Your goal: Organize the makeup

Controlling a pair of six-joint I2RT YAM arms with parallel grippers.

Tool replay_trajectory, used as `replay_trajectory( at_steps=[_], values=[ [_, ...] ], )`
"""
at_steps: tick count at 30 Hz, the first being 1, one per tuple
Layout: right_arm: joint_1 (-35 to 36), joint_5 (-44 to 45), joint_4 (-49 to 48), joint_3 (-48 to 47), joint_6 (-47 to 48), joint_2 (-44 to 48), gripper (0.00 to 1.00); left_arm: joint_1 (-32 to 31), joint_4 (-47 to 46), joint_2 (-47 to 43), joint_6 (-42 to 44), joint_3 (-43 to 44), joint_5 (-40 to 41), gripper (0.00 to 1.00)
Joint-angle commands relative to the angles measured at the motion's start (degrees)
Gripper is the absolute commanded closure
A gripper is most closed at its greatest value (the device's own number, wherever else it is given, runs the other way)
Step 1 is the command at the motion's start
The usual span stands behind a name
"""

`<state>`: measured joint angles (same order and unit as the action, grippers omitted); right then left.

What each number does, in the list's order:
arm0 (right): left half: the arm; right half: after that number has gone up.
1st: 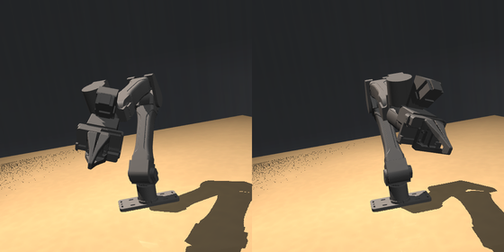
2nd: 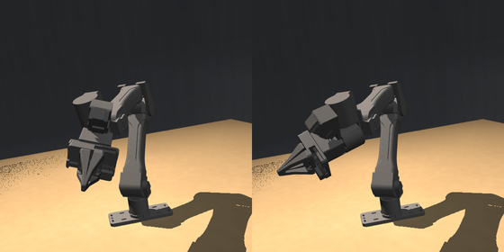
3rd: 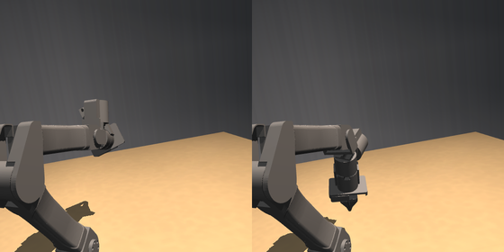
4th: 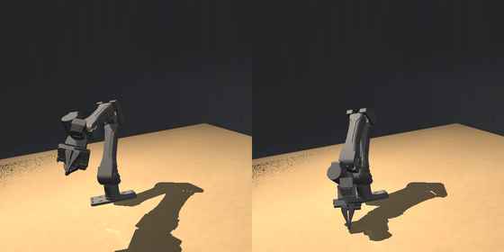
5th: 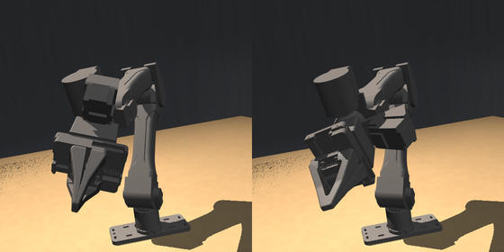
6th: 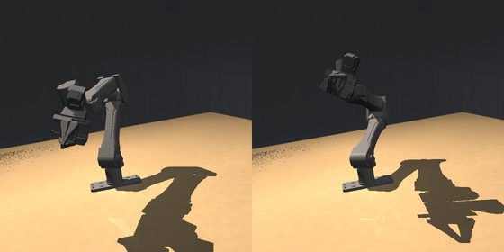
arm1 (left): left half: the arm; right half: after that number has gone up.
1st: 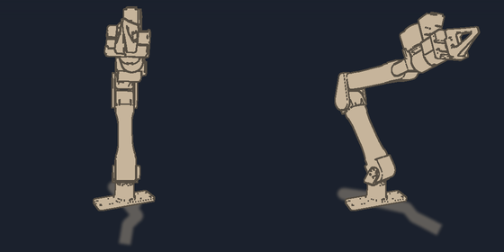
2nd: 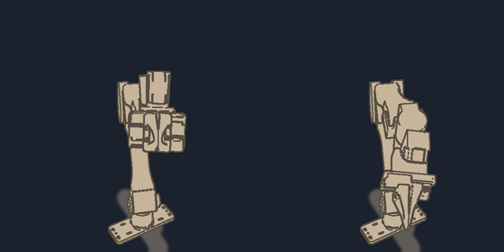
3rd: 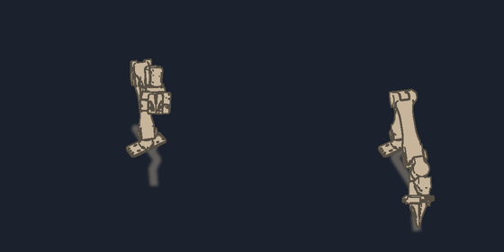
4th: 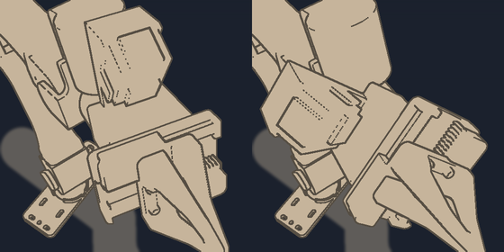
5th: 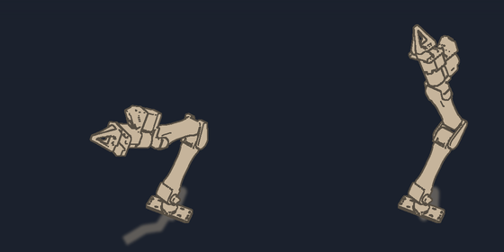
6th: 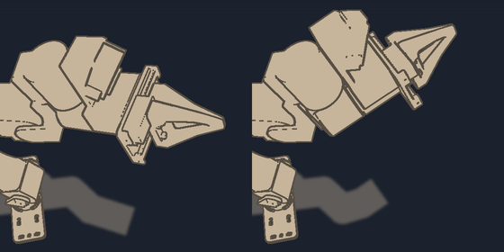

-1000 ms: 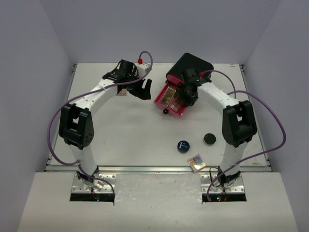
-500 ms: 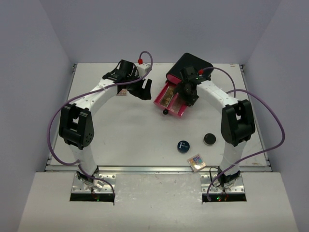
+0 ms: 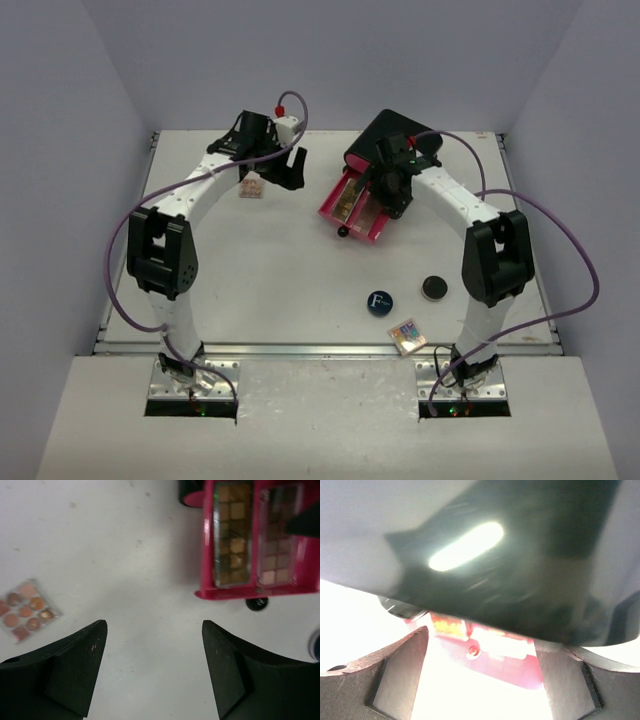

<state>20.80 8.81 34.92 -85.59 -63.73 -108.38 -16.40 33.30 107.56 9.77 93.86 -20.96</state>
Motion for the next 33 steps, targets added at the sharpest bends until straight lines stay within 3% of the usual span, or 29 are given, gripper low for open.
replay_trajectory(
  at_steps=[1, 2, 4, 10, 17, 30, 33],
  values=[
    [0.03, -6.67, -5.18, 0.93, 7.93, 5.37, 0.16, 4.77, -4.65, 3.89, 2.03, 4.88, 11.18, 0.18],
    [0.07, -7.43, -5.64, 1.57, 8.70, 6.05, 0.16, 5.01, -5.96, 5.07, 2.76, 5.00, 13.83, 0.07],
    [0.12, -8.68, -7.12, 2.89, 10.72, 7.62, 0.16, 5.17, -7.50, 7.62, 4.15, 5.88, 19.14, 0.00],
    [0.12, -15.81, -10.75, 5.87, 14.28, 10.55, 0.16, 6.19, -3.92, 20.42, 4.88, 17.40, 25.43, 0.00],
    [0.28, -19.51, -12.05, 7.38, 16.92, 12.95, 0.16, 6.72, -3.65, 27.72, 4.00, 21.20, 32.80, 0.00],
    [0.47, -16.81, -12.03, 10.72, 19.06, 18.92, 0.16, 8.69, -1.36, 27.85, 0.11, 14.73, 25.94, 0.00],
    [0.47, -16.95, -12.17, 10.93, 19.81, 20.44, 0.16, 8.99, -1.16, 27.63, -0.82, 12.59, 22.61, 0.06]
  ],
)
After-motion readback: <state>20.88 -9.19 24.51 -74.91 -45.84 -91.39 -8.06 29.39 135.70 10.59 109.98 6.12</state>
